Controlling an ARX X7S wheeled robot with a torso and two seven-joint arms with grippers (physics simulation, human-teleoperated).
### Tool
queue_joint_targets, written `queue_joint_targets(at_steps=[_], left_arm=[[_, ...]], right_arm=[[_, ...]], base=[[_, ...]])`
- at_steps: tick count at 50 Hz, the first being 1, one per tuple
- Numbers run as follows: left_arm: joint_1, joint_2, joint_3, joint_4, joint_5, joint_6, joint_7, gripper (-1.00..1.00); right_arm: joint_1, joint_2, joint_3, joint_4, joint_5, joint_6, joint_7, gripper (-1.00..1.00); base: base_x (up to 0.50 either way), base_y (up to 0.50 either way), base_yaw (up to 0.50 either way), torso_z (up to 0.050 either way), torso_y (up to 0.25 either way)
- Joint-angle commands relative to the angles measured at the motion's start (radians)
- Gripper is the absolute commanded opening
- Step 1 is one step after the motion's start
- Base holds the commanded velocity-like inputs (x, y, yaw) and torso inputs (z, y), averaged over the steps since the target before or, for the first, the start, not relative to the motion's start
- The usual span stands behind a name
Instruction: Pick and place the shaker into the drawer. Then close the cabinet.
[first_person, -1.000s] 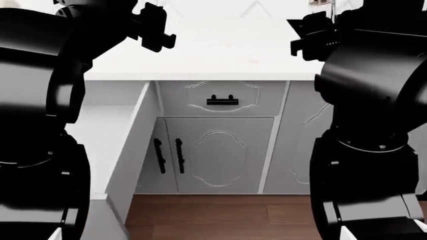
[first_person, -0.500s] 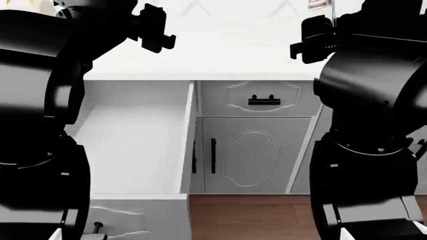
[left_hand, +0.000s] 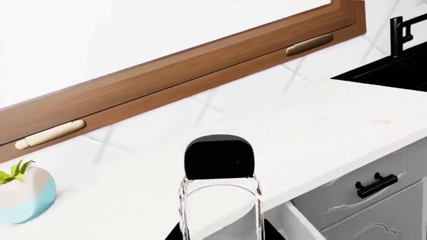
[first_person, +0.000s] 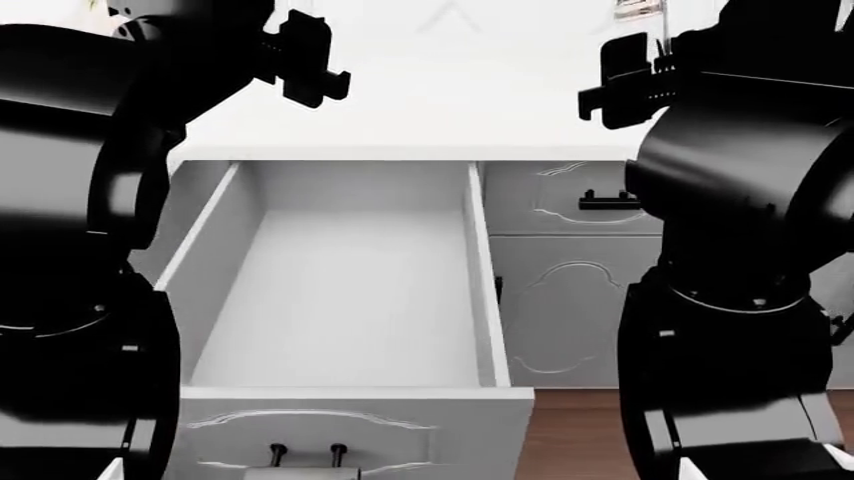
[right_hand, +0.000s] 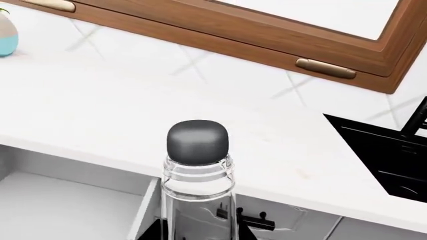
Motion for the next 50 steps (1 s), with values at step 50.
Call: queue_joint_targets(at_steps=[50], left_arm=[[-0.001, 0.002, -0.007, -0.006, -0.027, 0.0, -0.028, -1.0]], right_arm=[[-0.023, 0.012, 0.004, -0.011, 0.039, -0.008, 0.038, -1.0]], base=[[0.11, 0.17, 0.0, 0.0, 0.0]])
